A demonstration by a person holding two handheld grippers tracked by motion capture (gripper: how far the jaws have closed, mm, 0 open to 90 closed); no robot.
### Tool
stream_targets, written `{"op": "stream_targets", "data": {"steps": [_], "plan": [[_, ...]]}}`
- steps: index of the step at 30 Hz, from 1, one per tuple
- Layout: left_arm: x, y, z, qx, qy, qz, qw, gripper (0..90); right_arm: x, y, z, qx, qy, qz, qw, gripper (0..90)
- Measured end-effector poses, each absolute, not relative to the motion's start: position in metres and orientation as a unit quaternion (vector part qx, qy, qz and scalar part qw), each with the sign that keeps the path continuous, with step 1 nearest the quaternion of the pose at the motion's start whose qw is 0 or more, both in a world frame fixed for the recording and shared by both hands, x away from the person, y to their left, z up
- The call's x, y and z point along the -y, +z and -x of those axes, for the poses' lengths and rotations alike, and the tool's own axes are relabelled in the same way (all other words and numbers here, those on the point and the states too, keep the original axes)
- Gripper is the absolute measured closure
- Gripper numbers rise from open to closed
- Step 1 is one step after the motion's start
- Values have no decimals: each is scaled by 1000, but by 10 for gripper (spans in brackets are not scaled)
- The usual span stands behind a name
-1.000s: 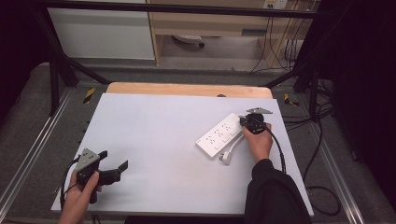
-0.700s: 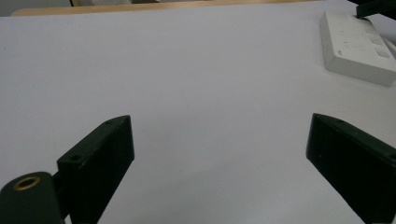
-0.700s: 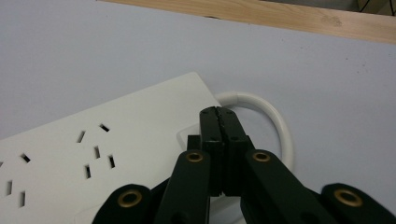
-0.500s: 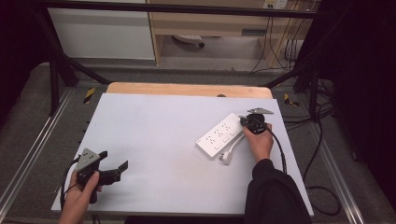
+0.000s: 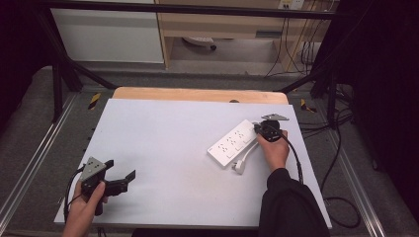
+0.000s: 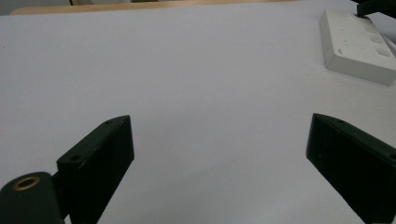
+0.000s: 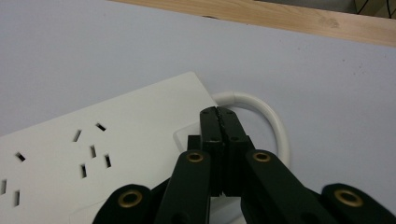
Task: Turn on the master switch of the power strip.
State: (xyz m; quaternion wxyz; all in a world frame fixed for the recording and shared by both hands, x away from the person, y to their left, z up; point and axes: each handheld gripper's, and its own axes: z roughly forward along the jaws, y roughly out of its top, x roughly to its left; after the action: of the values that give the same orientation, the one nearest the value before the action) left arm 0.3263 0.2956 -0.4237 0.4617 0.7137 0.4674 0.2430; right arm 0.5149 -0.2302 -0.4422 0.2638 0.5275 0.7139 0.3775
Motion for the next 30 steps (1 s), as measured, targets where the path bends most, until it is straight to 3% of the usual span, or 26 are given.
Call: {"op": "stream_targets", "data": {"steps": [15, 25, 30], "plan": [[-296, -424, -326, -468, 243, -714, 461, 77, 234, -441, -516, -699, 394, -540, 252, 900], [-297, -424, -327, -471, 243, -713, 460, 77, 232, -432, -514, -693, 415, -524, 269, 900], [-297, -425, -327, -471, 242, -713, 459, 77, 233, -428, -511, -688, 423, -527, 265, 856]]}}
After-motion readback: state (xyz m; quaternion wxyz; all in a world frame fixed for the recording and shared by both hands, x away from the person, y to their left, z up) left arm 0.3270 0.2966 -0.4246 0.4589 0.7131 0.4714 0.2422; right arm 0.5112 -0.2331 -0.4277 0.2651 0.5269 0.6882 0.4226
